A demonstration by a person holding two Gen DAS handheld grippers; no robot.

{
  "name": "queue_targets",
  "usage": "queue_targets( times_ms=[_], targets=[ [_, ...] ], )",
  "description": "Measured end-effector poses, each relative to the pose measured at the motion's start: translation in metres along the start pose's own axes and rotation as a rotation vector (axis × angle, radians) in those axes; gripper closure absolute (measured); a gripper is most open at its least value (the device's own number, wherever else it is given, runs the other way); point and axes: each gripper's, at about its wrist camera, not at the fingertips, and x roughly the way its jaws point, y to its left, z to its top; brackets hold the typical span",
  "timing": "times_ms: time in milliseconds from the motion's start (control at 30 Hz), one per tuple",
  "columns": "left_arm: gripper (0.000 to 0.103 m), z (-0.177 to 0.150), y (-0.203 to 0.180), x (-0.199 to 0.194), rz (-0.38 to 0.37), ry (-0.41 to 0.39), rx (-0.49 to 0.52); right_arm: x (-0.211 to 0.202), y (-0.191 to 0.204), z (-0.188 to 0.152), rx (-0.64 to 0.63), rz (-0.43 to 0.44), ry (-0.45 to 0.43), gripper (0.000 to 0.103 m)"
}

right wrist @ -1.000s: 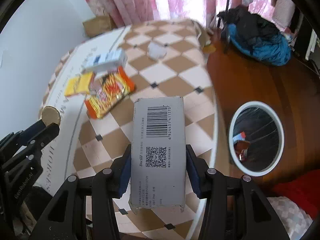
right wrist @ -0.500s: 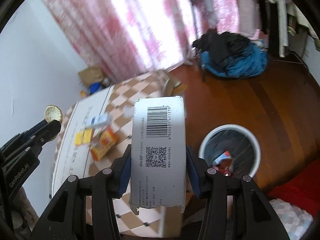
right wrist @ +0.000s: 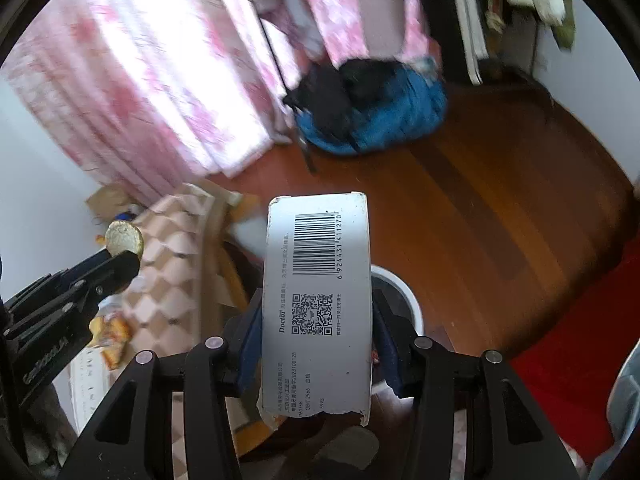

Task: Collect trash
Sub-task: 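Carry the box and bread slice over the bin with both grippers, then open both grippers to drop the box and bread slice into the bin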

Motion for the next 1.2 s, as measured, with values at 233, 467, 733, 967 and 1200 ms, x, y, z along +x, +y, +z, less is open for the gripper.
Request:
queue_targets(
  times_ms=[233,467,733,967,1200],
  targets=[
    [0.076,-0.001,-0.010,0.100,-0.027,0.181,-0.006,0.103,-0.064,-0.005,0.109,-0.038,0.162,0.052],
    [0.076,-0.019,-0.007,0.161,-0.052,0.297,-0.055,0.180,-0.094,-0.025,0.142,-0.076,0.279,0.052],
    [0.059,-0.029,-0.009,0.183,-0.071,0.359,-0.116,0.221,-0.111,-0.041,0.152,-0.104,0.357,0.048],
    [0.000,-0.030,0.003,0.163,0.072,0.291,-0.131,0.222,-0.108,-0.047,0.133,-0.171,0.373,0.001],
    [0.000,-0.038,0.009,0.152,0.191,0.261,-0.071,0.203,-0.097,-0.052,0.108,-0.233,0.353,0.000]
  ],
)
